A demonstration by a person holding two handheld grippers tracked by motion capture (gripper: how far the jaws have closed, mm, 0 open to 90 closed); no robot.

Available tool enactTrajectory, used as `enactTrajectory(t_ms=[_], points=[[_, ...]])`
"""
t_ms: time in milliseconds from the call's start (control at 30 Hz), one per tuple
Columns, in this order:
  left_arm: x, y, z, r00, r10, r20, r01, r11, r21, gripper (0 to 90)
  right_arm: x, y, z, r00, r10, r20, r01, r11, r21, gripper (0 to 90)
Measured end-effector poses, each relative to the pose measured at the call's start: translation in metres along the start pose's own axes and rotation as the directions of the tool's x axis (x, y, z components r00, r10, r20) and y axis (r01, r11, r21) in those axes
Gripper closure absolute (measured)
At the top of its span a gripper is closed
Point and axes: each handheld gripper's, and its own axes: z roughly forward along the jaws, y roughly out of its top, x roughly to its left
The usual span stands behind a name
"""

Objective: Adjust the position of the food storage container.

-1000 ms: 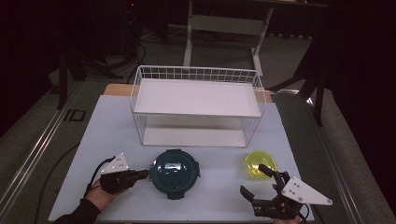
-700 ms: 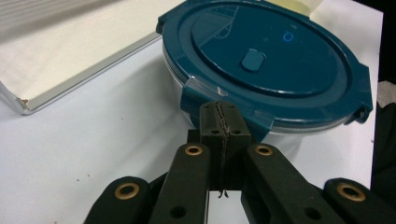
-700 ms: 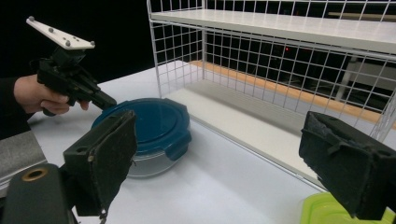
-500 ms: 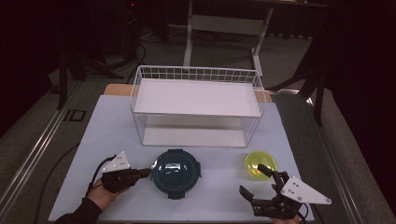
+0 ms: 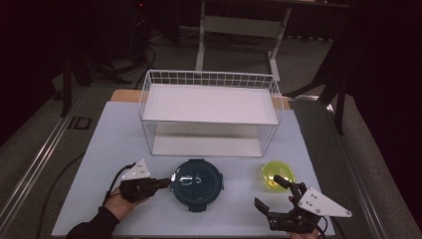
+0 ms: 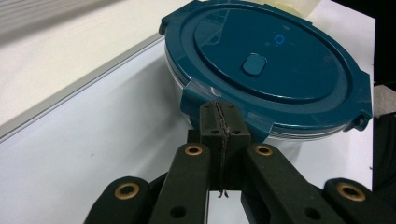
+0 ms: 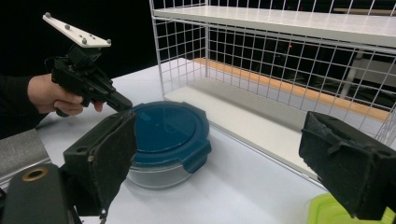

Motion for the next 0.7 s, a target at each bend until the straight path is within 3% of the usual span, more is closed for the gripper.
enactTrajectory(t_ms=[200, 433, 600, 700], points=[[-0.003, 0.003, 0.005, 0.9999, 0.014, -0.008, -0.014, 0.9999, -0.001, 89.7, 0.000, -0.001, 0.002, 1.0000, 0.005, -0.007, -0.005, 1.000, 0.010, 10.9], [-0.006, 0.006, 0.011, 0.9997, 0.020, 0.012, -0.020, 0.9998, -0.004, 89.7, 0.001, -0.001, 0.003, 0.9999, 0.005, -0.016, -0.005, 1.000, 0.013, 10.9], [-0.009, 0.007, 0.011, 0.9986, 0.052, -0.006, -0.052, 0.9987, -0.002, 89.5, 0.000, -0.002, 0.004, 0.9997, 0.009, -0.023, -0.009, 1.000, 0.017, 10.9], [-0.008, 0.009, 0.007, 0.9994, 0.035, -0.001, -0.035, 0.9993, -0.012, 89.3, 0.000, -0.002, 0.004, 0.9997, 0.009, -0.022, -0.008, 1.000, 0.018, 10.9]])
